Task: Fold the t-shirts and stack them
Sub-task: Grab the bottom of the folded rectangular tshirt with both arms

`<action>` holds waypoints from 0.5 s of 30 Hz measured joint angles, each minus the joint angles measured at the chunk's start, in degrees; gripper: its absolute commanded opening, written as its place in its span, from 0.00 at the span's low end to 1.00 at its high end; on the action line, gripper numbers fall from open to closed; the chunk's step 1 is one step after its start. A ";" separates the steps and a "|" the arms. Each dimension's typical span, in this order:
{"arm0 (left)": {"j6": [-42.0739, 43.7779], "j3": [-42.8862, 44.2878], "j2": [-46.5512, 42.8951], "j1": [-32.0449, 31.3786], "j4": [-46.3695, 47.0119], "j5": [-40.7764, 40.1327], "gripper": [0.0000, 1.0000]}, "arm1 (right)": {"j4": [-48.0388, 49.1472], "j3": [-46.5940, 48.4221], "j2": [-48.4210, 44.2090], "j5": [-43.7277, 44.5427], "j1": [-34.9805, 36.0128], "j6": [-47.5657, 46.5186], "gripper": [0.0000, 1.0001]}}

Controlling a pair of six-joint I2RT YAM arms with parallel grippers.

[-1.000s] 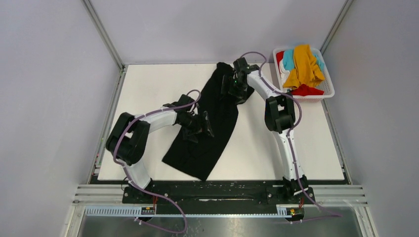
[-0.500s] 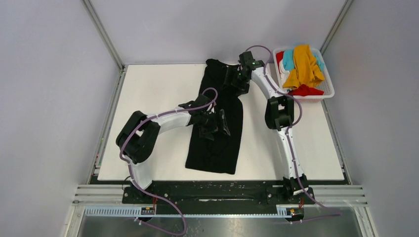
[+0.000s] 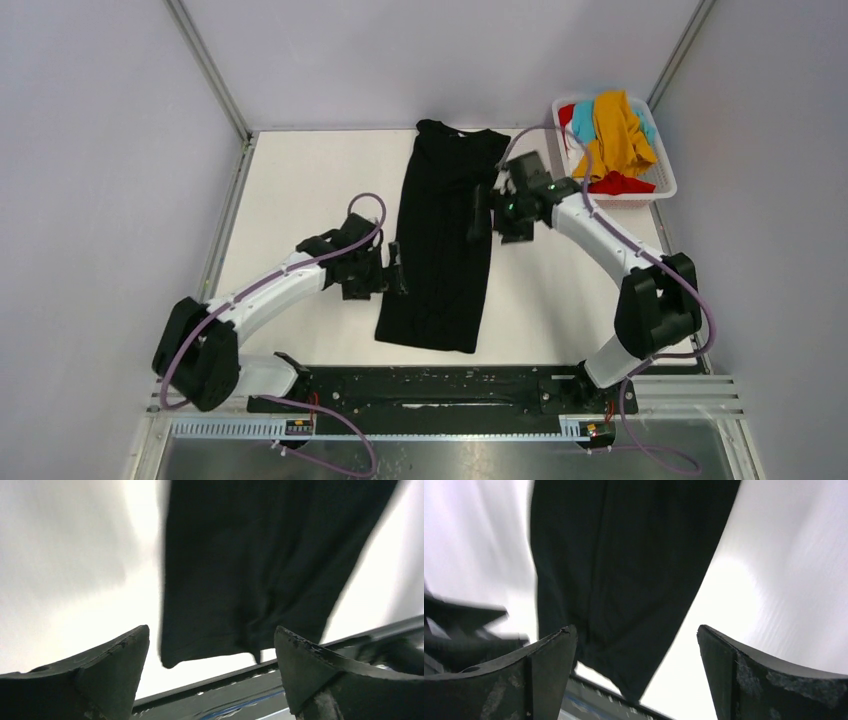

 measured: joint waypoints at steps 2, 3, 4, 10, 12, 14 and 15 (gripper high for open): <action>0.02 -2.75 2.49 0.37 -1.55 0.04 0.85 | -0.09 -6.80 -2.73 0.52 4.09 -1.18 0.97; 0.09 -4.07 4.07 0.37 -2.05 0.35 0.83 | -0.50 -9.35 -3.02 0.52 6.19 -1.81 0.96; 0.11 -4.94 4.96 0.37 -2.40 0.55 0.80 | -0.79 -12.17 -3.02 0.55 8.72 -2.67 0.96; 0.11 -9.27 5.99 0.37 -2.60 1.90 0.61 | -2.27 -24.15 -3.74 0.04 21.88 -7.43 0.93; 0.07 -9.77 5.99 0.37 -2.36 1.95 0.51 | -2.75 -25.00 -4.66 0.22 24.39 -8.81 0.92; -0.13 -10.51 5.99 0.37 -1.90 2.21 0.46 | -2.58 -25.75 -6.49 0.39 26.82 -10.05 0.90; -0.22 -11.04 6.05 0.37 -1.55 2.56 0.44 | -2.45 -26.23 -7.52 0.39 27.74 -10.49 0.88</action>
